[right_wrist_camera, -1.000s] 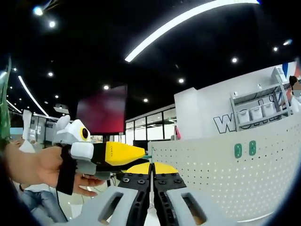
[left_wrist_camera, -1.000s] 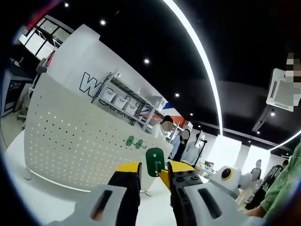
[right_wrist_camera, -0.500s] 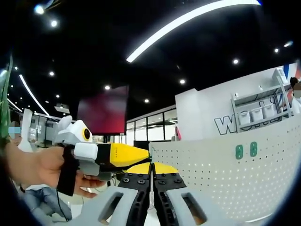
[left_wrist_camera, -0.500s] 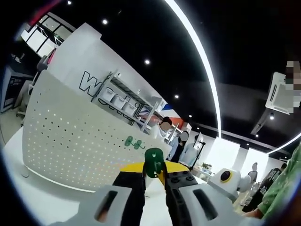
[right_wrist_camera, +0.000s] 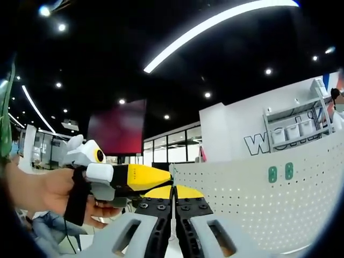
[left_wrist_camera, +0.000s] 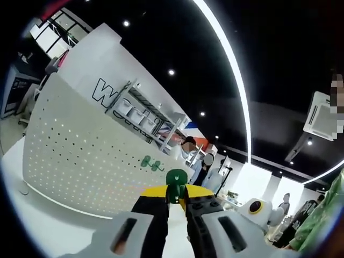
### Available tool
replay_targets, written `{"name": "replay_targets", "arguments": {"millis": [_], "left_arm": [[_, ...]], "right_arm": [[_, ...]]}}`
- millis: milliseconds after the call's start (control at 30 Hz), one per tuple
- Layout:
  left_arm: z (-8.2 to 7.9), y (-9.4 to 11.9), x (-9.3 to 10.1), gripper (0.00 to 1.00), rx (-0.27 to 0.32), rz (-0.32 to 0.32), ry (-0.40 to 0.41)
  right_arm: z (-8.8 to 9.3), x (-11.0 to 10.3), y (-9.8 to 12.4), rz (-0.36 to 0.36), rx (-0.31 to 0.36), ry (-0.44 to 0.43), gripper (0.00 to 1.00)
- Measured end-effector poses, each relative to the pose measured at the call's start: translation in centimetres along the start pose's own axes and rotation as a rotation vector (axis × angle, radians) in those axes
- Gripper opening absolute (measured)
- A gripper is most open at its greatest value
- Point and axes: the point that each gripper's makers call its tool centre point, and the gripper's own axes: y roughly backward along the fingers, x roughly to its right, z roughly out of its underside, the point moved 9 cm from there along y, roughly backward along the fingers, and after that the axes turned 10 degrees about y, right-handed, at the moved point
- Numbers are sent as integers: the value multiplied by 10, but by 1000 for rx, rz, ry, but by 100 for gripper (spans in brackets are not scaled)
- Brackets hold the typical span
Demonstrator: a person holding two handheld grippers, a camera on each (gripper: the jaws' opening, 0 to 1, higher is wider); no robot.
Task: Insert the hook assembly into the mounting plate slot until the hook locks in place.
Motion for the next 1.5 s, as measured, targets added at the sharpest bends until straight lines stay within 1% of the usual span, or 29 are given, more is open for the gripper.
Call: {"name": "replay_targets", "arguments": {"millis": [167,533,1100,1333,1500], "left_arm": [[0,0,1,7,4,1,-2],[0,0,2,5,10,-4,-6],[1,-1,3,4,9,-12,-59],[3,0,3,4,6,-29,-113],[5,0,7,4,-7,-46,-181]], "right_arm": [[0,-1,0,0,0,9,0],[0,-2,0,0,8,21,0],[1,0,1,-2,6,9,0],[1,0,1,-1,-15,21,0],[2,-1,1,1,-20,19,1]]}}
